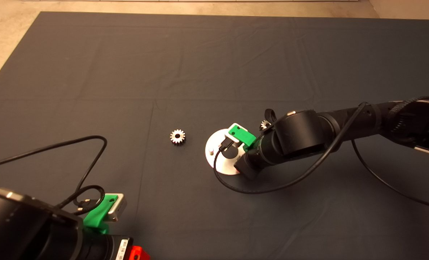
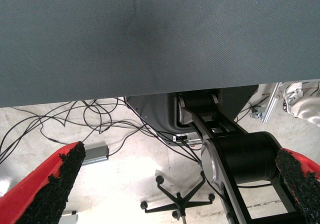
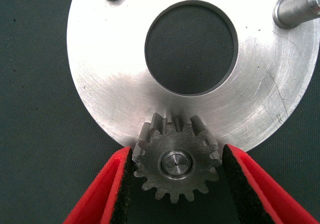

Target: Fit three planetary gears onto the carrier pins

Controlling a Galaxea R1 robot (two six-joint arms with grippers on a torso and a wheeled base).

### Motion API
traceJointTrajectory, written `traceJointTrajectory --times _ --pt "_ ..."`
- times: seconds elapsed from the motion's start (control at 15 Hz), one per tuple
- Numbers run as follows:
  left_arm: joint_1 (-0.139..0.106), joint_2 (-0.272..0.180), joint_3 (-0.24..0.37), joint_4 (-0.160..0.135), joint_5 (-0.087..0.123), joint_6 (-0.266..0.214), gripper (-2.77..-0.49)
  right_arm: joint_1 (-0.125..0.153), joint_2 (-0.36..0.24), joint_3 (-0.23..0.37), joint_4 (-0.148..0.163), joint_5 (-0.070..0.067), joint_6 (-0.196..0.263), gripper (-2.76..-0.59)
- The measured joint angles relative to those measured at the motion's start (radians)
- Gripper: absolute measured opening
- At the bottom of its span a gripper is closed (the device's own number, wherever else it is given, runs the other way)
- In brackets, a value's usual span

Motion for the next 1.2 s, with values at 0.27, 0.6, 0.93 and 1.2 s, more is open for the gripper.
traceJointTrajectory --times 0.27,0.6,0.93,1.2 --pt "-0.004 0.000 0.000 -0.001 0.000 0.000 -0.49 0.005 0.000 0.000 0.000 0.001 0.000 -2.07" --pt "-0.006 0.000 0.000 -0.002 0.000 0.000 -0.49 0.113 -0.003 -0.001 0.017 0.004 0.000 -2.07" --pt "-0.005 0.000 0.000 -0.002 0.000 0.000 -0.49 0.148 -0.020 0.000 0.153 0.007 0.000 -2.07" --pt "-0.006 0.000 0.000 -0.002 0.000 0.000 -0.49 0.168 -0.111 0.001 0.185 0.006 -0.020 -2.07"
